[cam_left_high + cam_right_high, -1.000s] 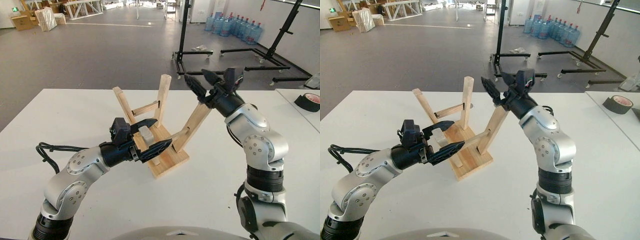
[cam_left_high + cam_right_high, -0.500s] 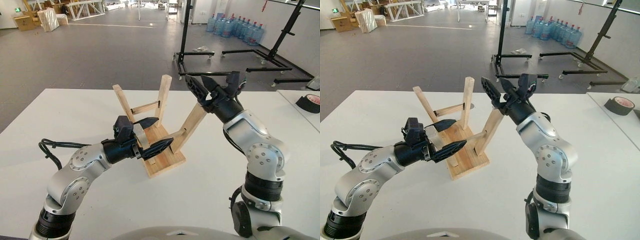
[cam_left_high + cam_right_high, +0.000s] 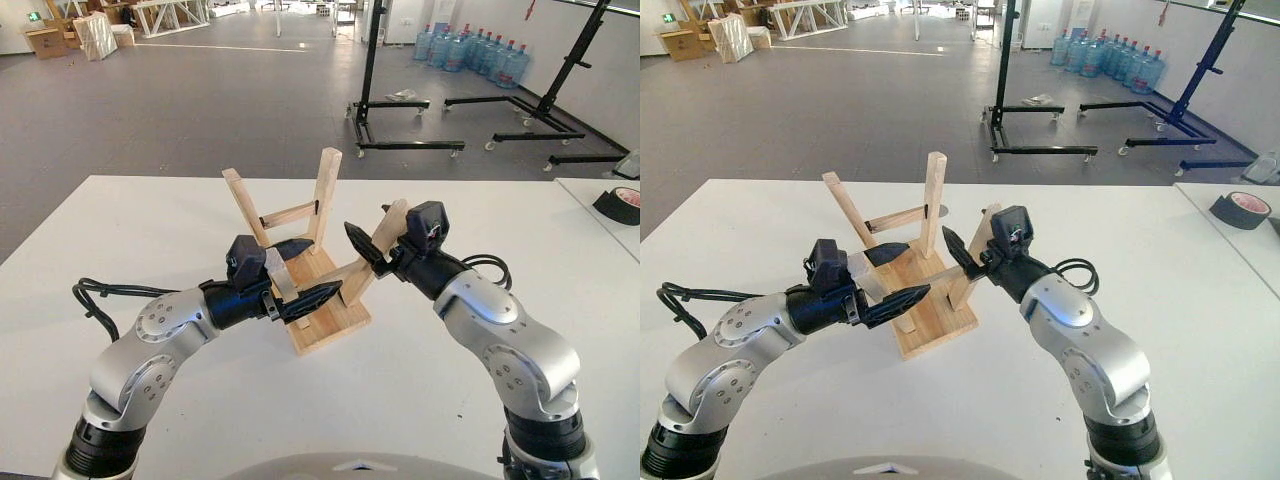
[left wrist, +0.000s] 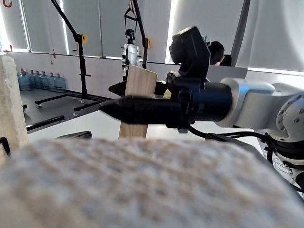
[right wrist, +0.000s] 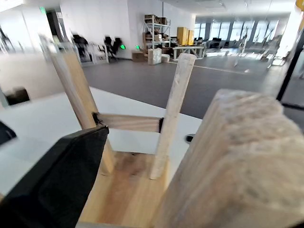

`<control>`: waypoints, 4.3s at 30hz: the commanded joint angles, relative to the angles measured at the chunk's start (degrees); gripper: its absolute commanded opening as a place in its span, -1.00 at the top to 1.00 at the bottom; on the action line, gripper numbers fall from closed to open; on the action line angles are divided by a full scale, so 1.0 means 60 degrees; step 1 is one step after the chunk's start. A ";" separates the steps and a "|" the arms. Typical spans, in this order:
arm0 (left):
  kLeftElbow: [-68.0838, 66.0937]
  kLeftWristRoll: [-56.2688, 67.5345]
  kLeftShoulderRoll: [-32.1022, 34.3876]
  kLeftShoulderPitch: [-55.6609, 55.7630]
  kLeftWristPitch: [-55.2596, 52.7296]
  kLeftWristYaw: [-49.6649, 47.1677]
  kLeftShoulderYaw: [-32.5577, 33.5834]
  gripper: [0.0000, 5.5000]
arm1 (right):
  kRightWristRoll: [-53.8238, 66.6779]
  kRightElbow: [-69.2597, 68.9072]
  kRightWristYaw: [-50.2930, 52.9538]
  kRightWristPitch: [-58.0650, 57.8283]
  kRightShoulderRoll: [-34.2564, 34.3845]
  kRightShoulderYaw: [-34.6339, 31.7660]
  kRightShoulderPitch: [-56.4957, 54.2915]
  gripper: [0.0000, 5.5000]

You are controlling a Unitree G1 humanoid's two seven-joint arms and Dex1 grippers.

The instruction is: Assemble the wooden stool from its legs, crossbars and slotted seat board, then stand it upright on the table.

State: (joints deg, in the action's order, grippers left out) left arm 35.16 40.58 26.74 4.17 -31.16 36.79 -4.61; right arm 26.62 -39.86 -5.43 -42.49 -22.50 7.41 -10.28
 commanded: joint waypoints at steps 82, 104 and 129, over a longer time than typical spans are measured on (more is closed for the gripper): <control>-0.1101 -0.0303 0.2583 -0.2462 0.0882 0.3541 0.1435 -0.60 | -0.1321 0.4602 -0.7148 0.4056 -0.0232 0.1396 0.0653 -0.41; 0.0521 0.0197 0.1986 -0.2926 0.1013 0.2855 0.1387 -0.60 | 0.4216 0.4485 -0.9682 -0.2366 -0.2393 -0.0918 -0.0585 0.60; 0.1373 0.1551 0.1941 -0.2181 0.0706 0.1973 0.1170 -0.60 | 0.4474 0.8089 -0.8317 -0.5097 -0.2545 -0.1996 -0.1116 -0.26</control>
State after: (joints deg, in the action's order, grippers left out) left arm 44.28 49.32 37.11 -9.75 -27.06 47.34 1.07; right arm 53.29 11.05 -58.82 -69.20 -35.70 -1.47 -22.96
